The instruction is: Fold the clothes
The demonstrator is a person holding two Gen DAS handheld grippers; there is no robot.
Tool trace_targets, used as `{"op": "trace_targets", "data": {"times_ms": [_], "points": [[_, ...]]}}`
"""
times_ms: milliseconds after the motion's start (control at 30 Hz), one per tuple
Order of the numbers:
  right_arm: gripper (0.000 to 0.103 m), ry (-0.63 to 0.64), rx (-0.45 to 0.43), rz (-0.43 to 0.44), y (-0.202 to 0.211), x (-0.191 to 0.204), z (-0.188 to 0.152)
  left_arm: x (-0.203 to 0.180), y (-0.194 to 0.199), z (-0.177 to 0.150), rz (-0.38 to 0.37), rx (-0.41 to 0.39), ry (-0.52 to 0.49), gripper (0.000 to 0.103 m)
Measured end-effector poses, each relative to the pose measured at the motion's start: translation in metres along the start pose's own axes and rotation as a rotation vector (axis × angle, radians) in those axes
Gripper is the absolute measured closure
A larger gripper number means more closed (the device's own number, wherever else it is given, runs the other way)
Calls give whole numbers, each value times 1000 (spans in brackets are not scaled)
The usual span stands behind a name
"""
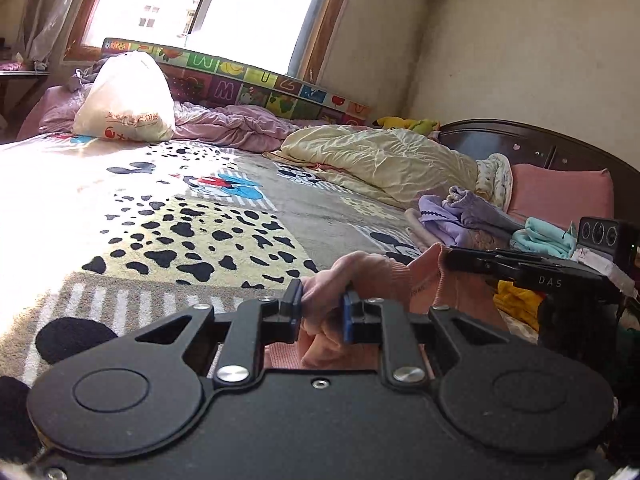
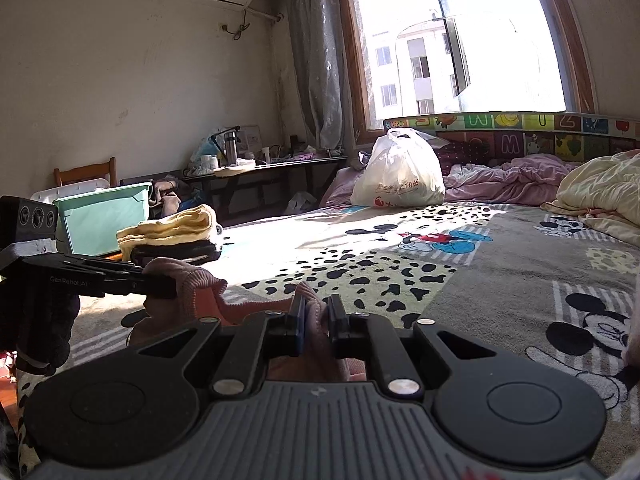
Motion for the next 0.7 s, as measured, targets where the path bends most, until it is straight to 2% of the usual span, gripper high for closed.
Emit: {"op": "trace_targets", "data": {"times_ms": [133, 233, 300, 333, 367, 400, 433, 533, 633, 700], "points": [[90, -64, 7, 17, -30, -10, 0, 33, -1, 3, 0, -54, 187, 86], [90, -109, -3, 29, -45, -13, 3, 50, -12, 2, 57, -26, 273, 85], [87, -154, 13, 3, -58, -18, 1, 62, -23, -3, 124, 4, 332, 72], [77, -181, 31, -14, -66, -21, -1, 66, -24, -5, 124, 3, 363, 58], [52, -223, 62, -19, -72, -27, -7, 70, -23, -6, 119, 0, 394, 54], [44, -267, 75, -17, -72, -33, -12, 70, -18, -5, 114, -11, 405, 54], [41, -311, 87, -14, -73, -40, -18, 69, -13, -4, 108, -23, 413, 53], [41, -457, 90, -18, -61, -60, -27, 63, 9, -1, 129, -61, 419, 51], [41, -568, 124, -22, -44, -70, -38, 41, 12, 4, 116, -36, 331, 46], [41, -569, 174, -39, -36, -67, -46, 21, -2, 4, 133, 19, 239, 44]]}}
Point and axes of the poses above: each gripper's, at about its wrist camera, not at the fingertips, and y roughly against the way its jaws point, x to its left, z to its top, the point moved 1 cm from there along -y, roughly the way its jaws point, and after that the axes turned 15 degrees about -z, right-handed, at the moved point
